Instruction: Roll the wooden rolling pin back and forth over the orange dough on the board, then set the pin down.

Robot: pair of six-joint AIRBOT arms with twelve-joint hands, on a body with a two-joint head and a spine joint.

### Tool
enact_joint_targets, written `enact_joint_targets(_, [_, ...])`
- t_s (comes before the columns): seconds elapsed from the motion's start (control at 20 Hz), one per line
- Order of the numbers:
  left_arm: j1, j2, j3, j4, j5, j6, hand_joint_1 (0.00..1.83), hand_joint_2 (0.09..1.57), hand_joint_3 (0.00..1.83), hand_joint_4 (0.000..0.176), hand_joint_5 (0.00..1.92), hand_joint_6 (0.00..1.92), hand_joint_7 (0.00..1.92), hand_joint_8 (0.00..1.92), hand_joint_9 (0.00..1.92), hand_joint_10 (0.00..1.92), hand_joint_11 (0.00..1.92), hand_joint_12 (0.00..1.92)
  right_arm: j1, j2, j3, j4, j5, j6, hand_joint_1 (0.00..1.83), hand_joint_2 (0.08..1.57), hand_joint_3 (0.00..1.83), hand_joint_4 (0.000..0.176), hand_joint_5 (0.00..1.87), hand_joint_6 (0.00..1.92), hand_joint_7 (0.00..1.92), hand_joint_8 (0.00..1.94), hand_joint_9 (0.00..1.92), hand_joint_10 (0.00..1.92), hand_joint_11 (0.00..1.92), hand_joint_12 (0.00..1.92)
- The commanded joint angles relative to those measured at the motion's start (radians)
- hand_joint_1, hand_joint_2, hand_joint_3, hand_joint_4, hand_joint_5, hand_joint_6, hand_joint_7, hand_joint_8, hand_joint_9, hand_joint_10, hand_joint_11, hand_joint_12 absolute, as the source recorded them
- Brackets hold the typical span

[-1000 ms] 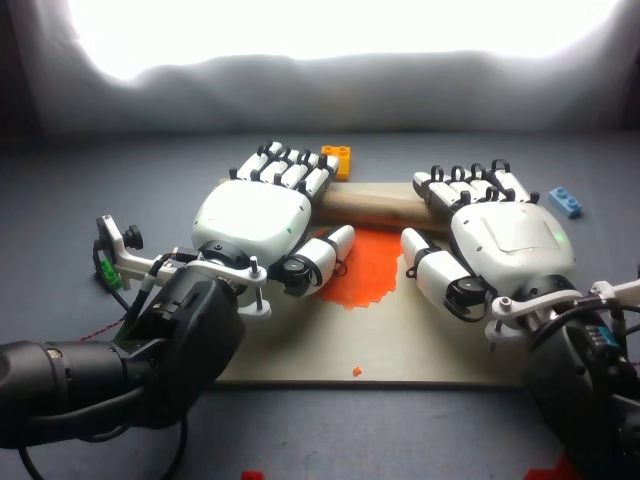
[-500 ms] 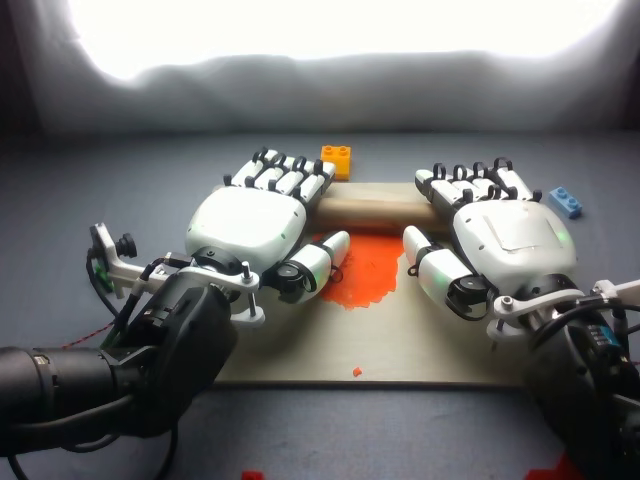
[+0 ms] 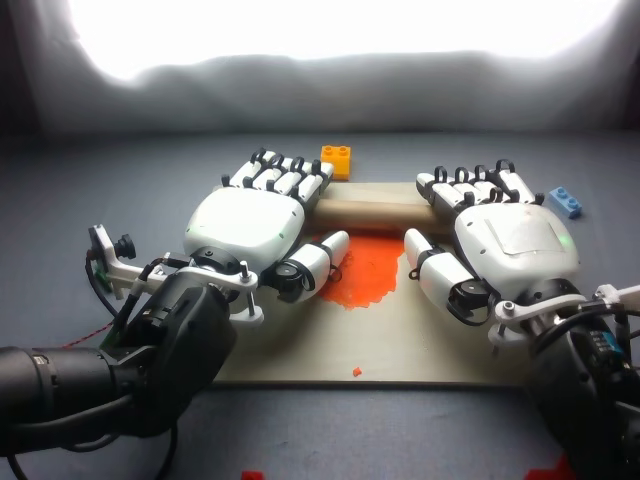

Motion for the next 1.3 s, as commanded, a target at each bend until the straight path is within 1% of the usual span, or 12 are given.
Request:
enact_joint_targets(0.0, [-0.001,0.008,-0.003,0.027,-0.068,0.003,0.00,1.57,0.03,0.000,0.17,0.00,0.19,0.00,0.15,0.01,0.00,0.25,-0.008,0.007,-0.005,-0.057,0.102,-0.001,0.00,1.57,0.14,0.000,0.36,0.01,0.38,0.00,0.32,0.01,0.00,0.76])
enact_joint_targets(0.25, [0.000,0.016,-0.016,0.028,-0.059,0.003,0.00,1.57,0.02,0.000,0.15,0.00,0.17,0.00,0.13,0.00,0.00,0.22,-0.016,0.009,-0.020,-0.057,0.118,-0.009,0.00,1.57,0.12,0.000,0.36,0.01,0.38,0.00,0.33,0.01,0.00,0.76])
enact_joint_targets(0.3, [0.000,0.018,-0.019,0.027,-0.057,0.003,0.00,1.57,0.01,0.000,0.14,0.00,0.15,0.00,0.11,0.00,0.00,0.16,-0.018,0.010,-0.023,-0.057,0.119,-0.011,0.00,1.57,0.12,0.000,0.38,0.01,0.39,0.00,0.34,0.01,0.00,0.83])
enact_joint_targets(0.4, [0.000,0.023,-0.027,0.027,-0.051,0.006,0.00,1.57,0.01,0.000,0.17,0.01,0.15,0.00,0.10,0.00,0.00,0.12,-0.020,0.010,-0.029,-0.057,0.123,-0.015,0.00,1.57,0.12,0.000,0.38,0.01,0.39,0.00,0.35,0.01,0.00,0.82])
enact_joint_targets(0.5, [0.002,0.029,-0.036,0.027,-0.051,0.007,0.00,1.57,0.02,0.000,0.15,0.00,0.15,0.00,0.09,0.00,0.00,0.13,-0.021,0.009,-0.035,-0.057,0.129,-0.018,0.00,1.57,0.10,0.000,0.35,0.00,0.38,0.00,0.35,0.01,0.00,0.77])
enact_joint_targets(0.55, [0.003,0.033,-0.043,0.027,-0.051,0.008,0.00,1.57,0.02,0.000,0.14,0.00,0.14,0.00,0.09,0.00,0.00,0.13,-0.022,0.009,-0.043,-0.057,0.137,-0.025,0.00,1.57,0.10,0.000,0.35,0.00,0.39,0.00,0.36,0.01,0.00,0.79])
enact_joint_targets(0.6, [0.004,0.034,-0.045,0.027,-0.051,0.008,0.00,1.57,0.03,0.000,0.16,0.01,0.16,0.00,0.10,0.00,0.00,0.18,-0.023,0.009,-0.046,-0.057,0.140,-0.028,0.00,1.57,0.10,0.000,0.35,0.00,0.39,0.00,0.36,0.01,0.00,0.79])
enact_joint_targets(0.7, [0.006,0.040,-0.054,0.027,-0.047,0.008,0.00,1.57,0.03,0.000,0.16,0.00,0.16,0.00,0.11,0.00,0.00,0.19,-0.029,0.009,-0.059,-0.057,0.148,-0.040,0.00,1.57,0.09,0.000,0.34,0.00,0.38,0.00,0.36,0.01,0.00,0.81])
enact_joint_targets(0.75, [0.007,0.044,-0.058,0.027,-0.045,0.009,0.00,1.57,0.03,0.000,0.13,0.00,0.13,0.00,0.08,0.00,0.00,0.13,-0.033,0.009,-0.065,-0.057,0.150,-0.046,0.00,1.57,0.10,0.000,0.35,0.00,0.39,0.00,0.37,0.01,0.00,0.83])
enact_joint_targets(0.85, [0.007,0.051,-0.066,0.027,-0.040,0.011,0.00,1.57,0.04,0.000,0.14,0.00,0.14,0.00,0.08,0.00,0.00,0.10,-0.039,0.009,-0.079,-0.057,0.157,-0.054,0.00,1.57,0.08,0.000,0.34,0.00,0.39,0.00,0.36,0.00,0.00,0.81])
enact_joint_targets(1.05, [0.007,0.060,-0.073,0.025,-0.037,0.011,0.00,1.57,0.04,0.000,0.16,0.00,0.15,0.01,0.11,0.01,0.00,0.21,-0.043,0.007,-0.095,-0.058,0.175,-0.070,0.00,1.57,0.10,0.000,0.34,0.00,0.38,0.00,0.35,0.00,0.00,0.79])
enact_joint_targets(1.25, [0.018,0.079,-0.104,0.015,-0.036,0.011,0.00,1.57,0.04,0.000,0.14,0.00,0.15,0.00,0.10,0.00,0.00,0.20,-0.046,0.003,-0.111,-0.058,0.194,-0.091,0.00,1.57,0.10,0.000,0.35,0.01,0.39,0.00,0.34,0.00,0.00,0.79])
